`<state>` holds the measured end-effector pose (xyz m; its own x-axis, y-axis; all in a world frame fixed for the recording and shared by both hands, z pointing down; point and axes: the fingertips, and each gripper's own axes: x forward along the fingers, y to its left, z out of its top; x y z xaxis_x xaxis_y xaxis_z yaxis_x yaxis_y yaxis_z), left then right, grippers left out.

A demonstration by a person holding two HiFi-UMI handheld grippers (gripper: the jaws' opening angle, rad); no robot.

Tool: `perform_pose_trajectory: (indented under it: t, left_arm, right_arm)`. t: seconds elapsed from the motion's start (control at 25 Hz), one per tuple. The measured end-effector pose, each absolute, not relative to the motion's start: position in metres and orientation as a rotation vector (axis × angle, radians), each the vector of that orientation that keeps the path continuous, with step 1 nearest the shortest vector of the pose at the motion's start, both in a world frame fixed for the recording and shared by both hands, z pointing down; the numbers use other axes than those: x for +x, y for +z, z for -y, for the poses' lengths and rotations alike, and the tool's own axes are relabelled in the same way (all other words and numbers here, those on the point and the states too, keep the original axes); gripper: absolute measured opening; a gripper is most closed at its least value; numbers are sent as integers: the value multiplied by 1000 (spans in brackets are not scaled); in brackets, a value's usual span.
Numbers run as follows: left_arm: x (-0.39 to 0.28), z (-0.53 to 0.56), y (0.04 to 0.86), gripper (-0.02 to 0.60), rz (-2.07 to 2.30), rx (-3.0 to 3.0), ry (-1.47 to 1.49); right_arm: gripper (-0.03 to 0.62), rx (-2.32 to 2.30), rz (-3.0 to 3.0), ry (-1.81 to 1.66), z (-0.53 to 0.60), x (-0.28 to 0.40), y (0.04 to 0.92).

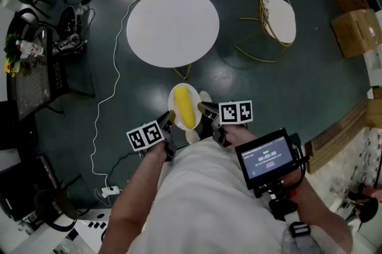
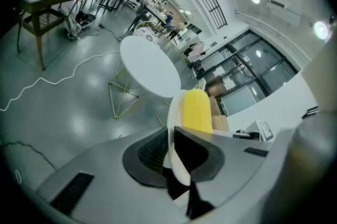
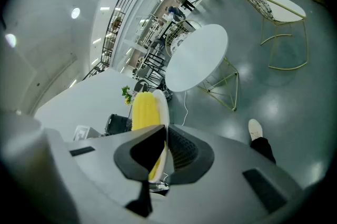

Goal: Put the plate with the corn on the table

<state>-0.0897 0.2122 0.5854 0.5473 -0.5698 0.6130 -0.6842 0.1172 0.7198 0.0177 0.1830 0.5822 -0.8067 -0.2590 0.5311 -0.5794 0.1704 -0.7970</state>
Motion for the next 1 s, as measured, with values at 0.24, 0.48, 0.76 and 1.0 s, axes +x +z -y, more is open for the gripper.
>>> perform_pose_trajectory:
  t: [0.24,0.48,0.76,1.0]
  left_arm:
    - [-60,-261,570,41,1106,1554,113]
    - [-15,-280,555,40,1118,1564,92]
    - [36,-296,552,40,1145,1535,46]
    - [54,-311,553,40,1152,1534,39]
  right_arm:
    - [29,796,2188,1677,-231,46,566]
    - [31,775,2199,1659,-247,90,554]
    - [31,721,2196,1632,-257,141,549]
    - [30,700,2213,1627,-271,158,548]
